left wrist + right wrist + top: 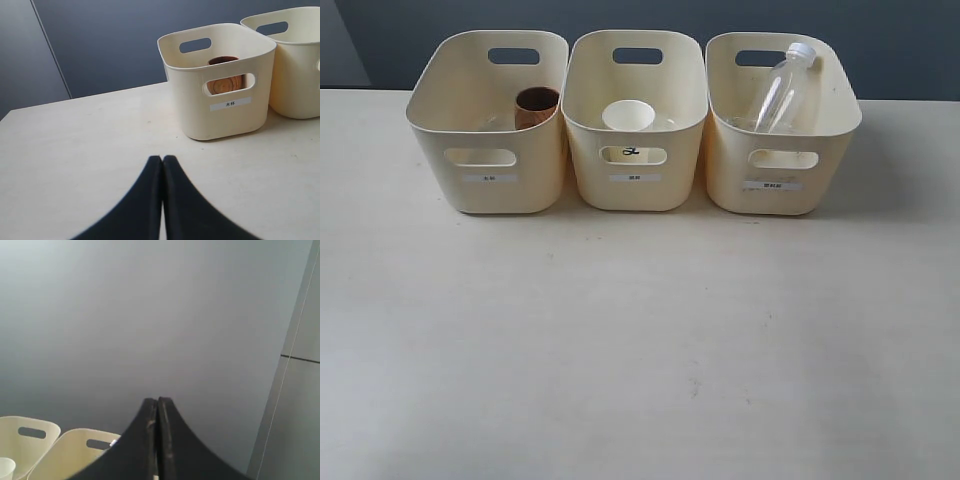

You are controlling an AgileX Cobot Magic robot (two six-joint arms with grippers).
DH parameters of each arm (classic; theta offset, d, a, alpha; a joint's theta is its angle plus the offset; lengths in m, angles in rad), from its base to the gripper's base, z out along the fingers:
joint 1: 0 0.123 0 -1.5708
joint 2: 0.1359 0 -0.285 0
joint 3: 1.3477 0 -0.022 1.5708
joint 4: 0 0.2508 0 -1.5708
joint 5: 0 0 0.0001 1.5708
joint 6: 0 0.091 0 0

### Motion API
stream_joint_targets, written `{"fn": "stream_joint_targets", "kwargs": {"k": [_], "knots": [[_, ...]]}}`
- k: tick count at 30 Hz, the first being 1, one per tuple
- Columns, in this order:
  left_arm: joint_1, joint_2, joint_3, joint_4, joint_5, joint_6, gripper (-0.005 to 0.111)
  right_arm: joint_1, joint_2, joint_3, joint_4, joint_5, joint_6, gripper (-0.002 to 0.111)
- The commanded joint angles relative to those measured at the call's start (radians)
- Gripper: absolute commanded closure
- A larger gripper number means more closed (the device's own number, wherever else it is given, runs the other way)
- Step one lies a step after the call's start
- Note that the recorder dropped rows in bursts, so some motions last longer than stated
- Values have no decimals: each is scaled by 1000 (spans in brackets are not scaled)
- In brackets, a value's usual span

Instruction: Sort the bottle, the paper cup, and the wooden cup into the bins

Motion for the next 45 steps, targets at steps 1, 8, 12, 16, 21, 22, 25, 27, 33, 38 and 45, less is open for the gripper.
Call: {"fn": "stream_joint_targets", "kwargs": {"k": [1,8,12,16,21,22,25,27,33,38,45], "knots": [[-4,-5,1,-1,2,-2,107,-7,-52,120,14,-92,2,109],[-4,-5,1,-1,2,-2,107,-7,-100,125,187,11,6,109],[-4,-5,1,-1,2,-2,107,-7,-100,125,209,11,6,109],[-4,-5,1,-1,2,-2,107,-7,-100,125,208,11,6,109],[-4,-5,1,-1,2,-2,107,-7,-100,125,206,13,6,109],[-4,-5,1,-1,2,-2,107,-7,-100,125,206,13,6,109],[-4,-5,1,-1,2,-2,107,-7,-106,129,198,58,26,109],[-4,-5,1,-1,2,-2,107,-7,-132,155,172,74,23,109],[-4,-5,1,-1,2,-2,107,-7,-325,538,89,-268,21,109],[-4,-5,1,-1,2,-2,107,-11,-341,716,82,-462,19,109],[-4,-5,1,-1,2,-2,107,-11,-341,716,14,-338,-8,109]]}}
